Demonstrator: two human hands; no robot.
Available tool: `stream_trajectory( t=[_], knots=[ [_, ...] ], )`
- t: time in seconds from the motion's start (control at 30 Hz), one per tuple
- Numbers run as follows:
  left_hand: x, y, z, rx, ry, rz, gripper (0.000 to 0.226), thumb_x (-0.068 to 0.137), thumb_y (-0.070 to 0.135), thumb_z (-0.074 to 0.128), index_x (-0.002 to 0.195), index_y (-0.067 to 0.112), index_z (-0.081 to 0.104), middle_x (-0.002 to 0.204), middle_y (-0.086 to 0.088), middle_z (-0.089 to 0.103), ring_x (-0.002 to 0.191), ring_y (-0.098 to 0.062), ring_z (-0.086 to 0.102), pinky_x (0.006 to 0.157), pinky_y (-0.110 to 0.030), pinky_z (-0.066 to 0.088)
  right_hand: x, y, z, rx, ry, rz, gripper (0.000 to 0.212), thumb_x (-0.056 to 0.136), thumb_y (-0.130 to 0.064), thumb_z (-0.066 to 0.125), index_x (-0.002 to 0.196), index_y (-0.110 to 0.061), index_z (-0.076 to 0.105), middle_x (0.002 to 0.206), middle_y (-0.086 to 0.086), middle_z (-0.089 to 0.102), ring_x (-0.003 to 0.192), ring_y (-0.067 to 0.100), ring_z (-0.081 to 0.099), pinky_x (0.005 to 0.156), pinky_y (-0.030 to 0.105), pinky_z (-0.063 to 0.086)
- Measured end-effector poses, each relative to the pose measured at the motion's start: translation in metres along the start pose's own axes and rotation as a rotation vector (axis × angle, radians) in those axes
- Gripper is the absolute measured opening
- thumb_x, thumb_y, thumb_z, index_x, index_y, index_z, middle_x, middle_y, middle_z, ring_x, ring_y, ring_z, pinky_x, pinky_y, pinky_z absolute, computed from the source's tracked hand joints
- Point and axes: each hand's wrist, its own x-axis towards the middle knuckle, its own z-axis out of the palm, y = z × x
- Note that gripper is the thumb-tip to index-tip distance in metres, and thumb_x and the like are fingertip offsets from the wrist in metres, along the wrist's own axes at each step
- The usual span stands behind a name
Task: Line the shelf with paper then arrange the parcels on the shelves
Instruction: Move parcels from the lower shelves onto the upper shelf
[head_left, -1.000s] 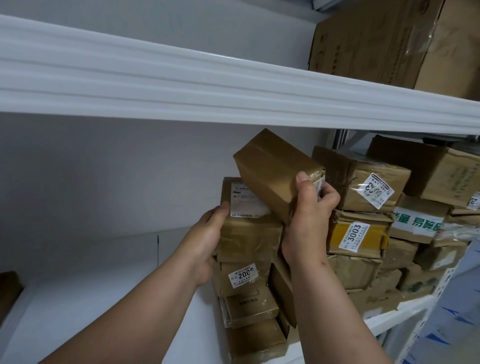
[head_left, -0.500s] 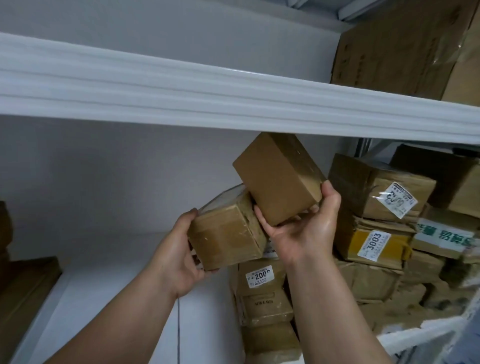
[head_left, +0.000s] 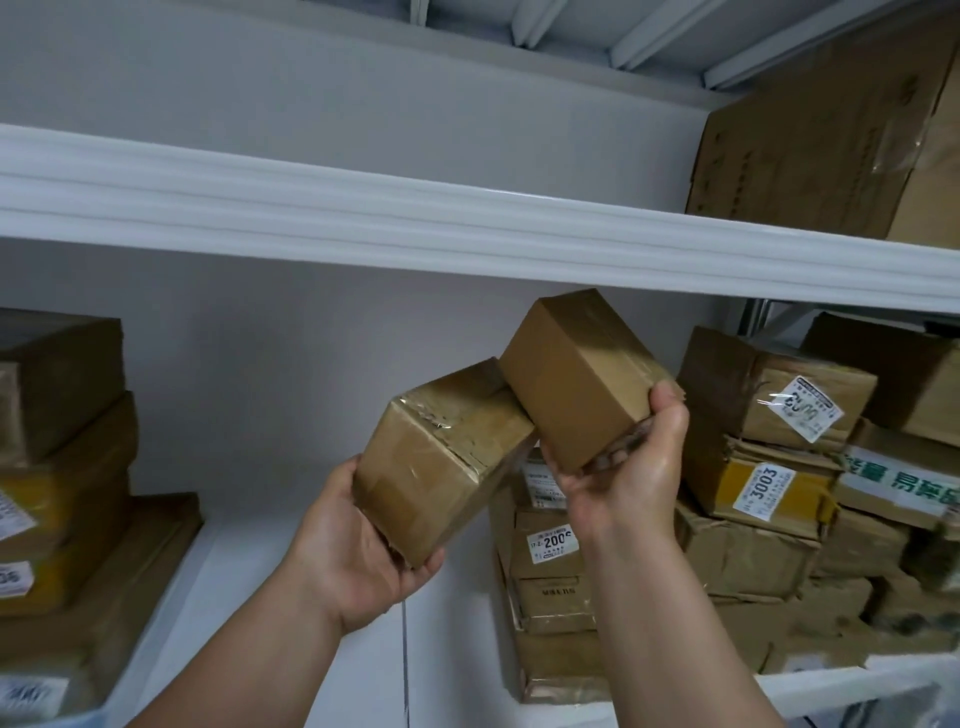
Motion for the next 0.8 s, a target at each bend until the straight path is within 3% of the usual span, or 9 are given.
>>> stream_trajectory(
  t=[0.2,0.43,0.7,0.8],
  knots=[
    [-0.039,0.01,-0.021,-0.054,-0.018,-0.033,0.058,0.089,0.063,0.041,0.117,0.021,0.068,0.113,-0.011,0.073,0.109,-0.03,0.064,0.075,-0.041,0.054,-0.036,0.011,0.015,-0.024,-0.007,-0.04,0.051,0.087,-0.05,0.062,0.131,-0.029,0.046,0.127,0.008,0.058,0.112,0.03,0.061,0.08,0.054,0.057],
    [-0.089,0.016,-0.053,-0.125,-0.072,-0.141,0.058,0.084,0.063,0.046,0.118,0.022,0.07,0.115,-0.009,0.07,0.089,-0.031,0.064,0.046,-0.032,0.055,-0.083,0.022,0.031,0.051,-0.013,-0.008,0.056,0.083,-0.055,0.066,0.129,-0.029,0.049,0.126,0.007,0.059,0.112,0.029,0.061,0.081,0.055,0.056],
    [-0.137,0.007,-0.083,-0.174,-0.033,-0.125,0.067,0.086,0.069,0.038,0.116,0.016,0.069,0.112,-0.015,0.071,0.085,-0.034,0.064,0.043,-0.028,0.054,-0.126,0.02,0.022,0.048,0.101,-0.072,0.051,0.081,-0.058,0.06,0.124,-0.03,0.056,0.119,0.007,0.064,0.107,0.029,0.063,0.082,0.057,0.056],
    [-0.15,0.004,-0.084,-0.131,0.005,-0.043,0.063,0.087,0.068,0.038,0.115,0.021,0.069,0.109,-0.013,0.073,0.092,-0.032,0.064,0.048,-0.03,0.054,-0.144,0.018,0.02,-0.007,0.142,-0.14,0.051,0.087,-0.054,0.057,0.13,-0.027,0.047,0.121,0.007,0.061,0.108,0.028,0.062,0.083,0.057,0.056]
  ],
)
